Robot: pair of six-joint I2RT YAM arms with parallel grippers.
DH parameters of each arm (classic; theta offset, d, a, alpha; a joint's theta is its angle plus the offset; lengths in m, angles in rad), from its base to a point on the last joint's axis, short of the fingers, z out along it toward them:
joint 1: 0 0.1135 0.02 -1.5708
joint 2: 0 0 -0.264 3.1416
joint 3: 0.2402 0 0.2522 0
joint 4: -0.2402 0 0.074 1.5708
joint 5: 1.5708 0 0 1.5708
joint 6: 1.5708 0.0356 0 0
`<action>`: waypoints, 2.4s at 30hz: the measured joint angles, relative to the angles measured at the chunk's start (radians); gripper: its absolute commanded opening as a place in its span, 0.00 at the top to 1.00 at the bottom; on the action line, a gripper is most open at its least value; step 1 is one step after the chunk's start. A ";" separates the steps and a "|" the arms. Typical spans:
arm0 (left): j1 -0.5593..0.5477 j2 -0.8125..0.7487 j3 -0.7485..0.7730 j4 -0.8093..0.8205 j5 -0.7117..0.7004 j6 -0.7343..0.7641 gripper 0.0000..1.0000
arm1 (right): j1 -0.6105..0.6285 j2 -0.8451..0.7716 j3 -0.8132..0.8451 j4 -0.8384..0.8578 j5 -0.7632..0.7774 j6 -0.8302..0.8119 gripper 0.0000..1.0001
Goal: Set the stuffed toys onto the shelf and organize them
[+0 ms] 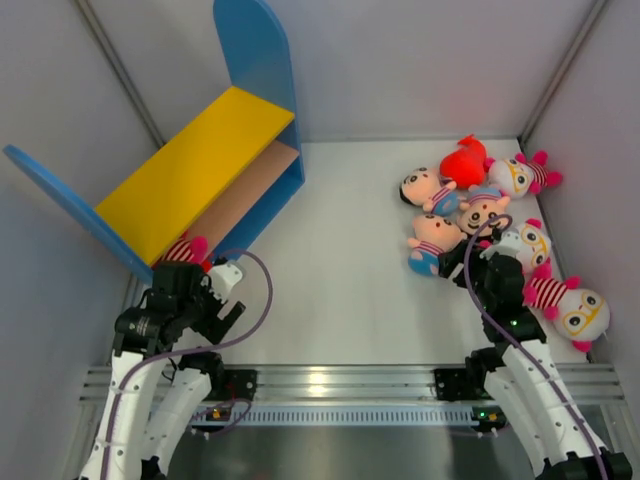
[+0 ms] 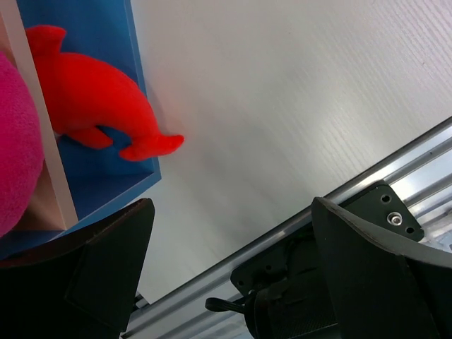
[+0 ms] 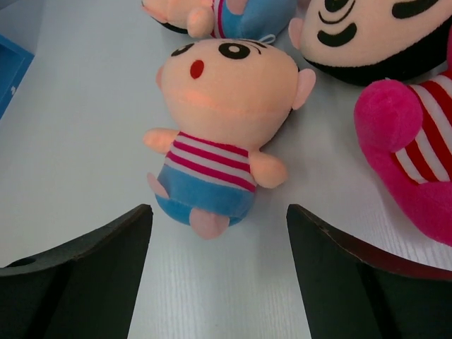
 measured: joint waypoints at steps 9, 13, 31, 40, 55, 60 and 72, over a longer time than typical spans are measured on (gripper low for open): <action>0.000 -0.065 -0.052 0.109 -0.089 -0.035 0.01 | 0.000 -0.127 -0.014 -0.020 0.004 -0.033 0.22; 0.000 -0.044 -0.082 0.220 -0.163 -0.106 0.01 | 0.000 -0.163 -0.028 0.024 0.003 -0.044 0.23; 0.007 -0.019 -0.117 0.363 -0.192 -0.168 0.01 | 0.029 0.629 0.088 0.309 0.017 0.045 0.60; 0.006 0.056 0.120 0.203 0.052 -0.090 0.01 | 0.035 0.687 0.157 0.358 -0.075 0.022 1.00; -0.004 0.213 0.506 0.097 0.234 0.005 0.01 | 0.211 0.639 0.851 -0.016 -0.366 -0.200 1.00; -0.006 0.297 0.632 0.092 0.278 0.056 0.01 | 0.383 0.801 1.111 -0.055 -0.364 -0.140 1.00; -0.006 0.437 0.830 0.095 0.395 0.171 0.01 | 0.666 1.204 1.516 -0.075 -0.349 0.039 1.00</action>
